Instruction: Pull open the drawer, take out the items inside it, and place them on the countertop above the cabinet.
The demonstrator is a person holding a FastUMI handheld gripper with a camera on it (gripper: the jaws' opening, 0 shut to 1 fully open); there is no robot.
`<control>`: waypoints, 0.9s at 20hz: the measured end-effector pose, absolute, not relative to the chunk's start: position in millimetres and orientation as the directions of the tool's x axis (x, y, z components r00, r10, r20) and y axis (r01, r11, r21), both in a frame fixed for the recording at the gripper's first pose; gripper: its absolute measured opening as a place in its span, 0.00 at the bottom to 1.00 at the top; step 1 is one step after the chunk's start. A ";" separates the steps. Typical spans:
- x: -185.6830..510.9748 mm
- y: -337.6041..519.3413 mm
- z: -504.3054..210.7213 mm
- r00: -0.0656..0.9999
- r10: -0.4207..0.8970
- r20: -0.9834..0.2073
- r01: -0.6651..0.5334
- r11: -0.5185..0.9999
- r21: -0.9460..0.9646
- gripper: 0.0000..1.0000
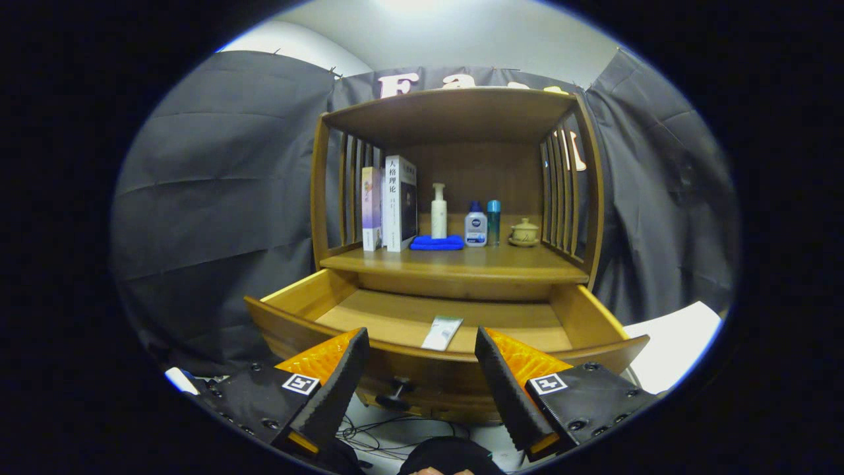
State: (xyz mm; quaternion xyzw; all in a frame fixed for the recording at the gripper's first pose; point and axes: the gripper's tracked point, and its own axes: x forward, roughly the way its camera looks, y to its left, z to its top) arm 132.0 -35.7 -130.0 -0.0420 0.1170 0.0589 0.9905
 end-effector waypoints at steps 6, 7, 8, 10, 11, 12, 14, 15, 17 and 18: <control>167.6 -53.7 -103.0 0.949 0.088 -0.302 -0.094 0.996 -0.005 1.00; 175.3 -58.1 -102.0 0.945 0.077 -0.319 -0.091 0.995 -0.029 1.00; 185.1 -58.8 -100.3 0.938 0.078 -0.339 -0.101 0.994 -0.052 0.99; 200.4 -53.2 -99.1 0.918 0.089 -0.387 -0.134 0.987 -0.092 0.98; 209.1 -51.5 -97.3 0.913 0.088 -0.399 -0.147 0.982 -0.120 0.98; 217.6 -49.6 -96.4 0.911 0.085 -0.403 -0.159 0.975 -0.154 0.98; 235.1 -43.0 -100.8 0.899 0.079 -0.432 -0.188 0.958 -0.215 0.98; 241.3 -39.2 -104.3 0.891 0.076 -0.448 -0.203 0.948 -0.243 1.00; 255.3 -37.4 -113.1 0.871 0.061 -0.488 -0.231 0.927 -0.297 0.99; 260.6 -37.5 -118.7 0.857 0.051 -0.513 -0.244 0.916 -0.317 0.99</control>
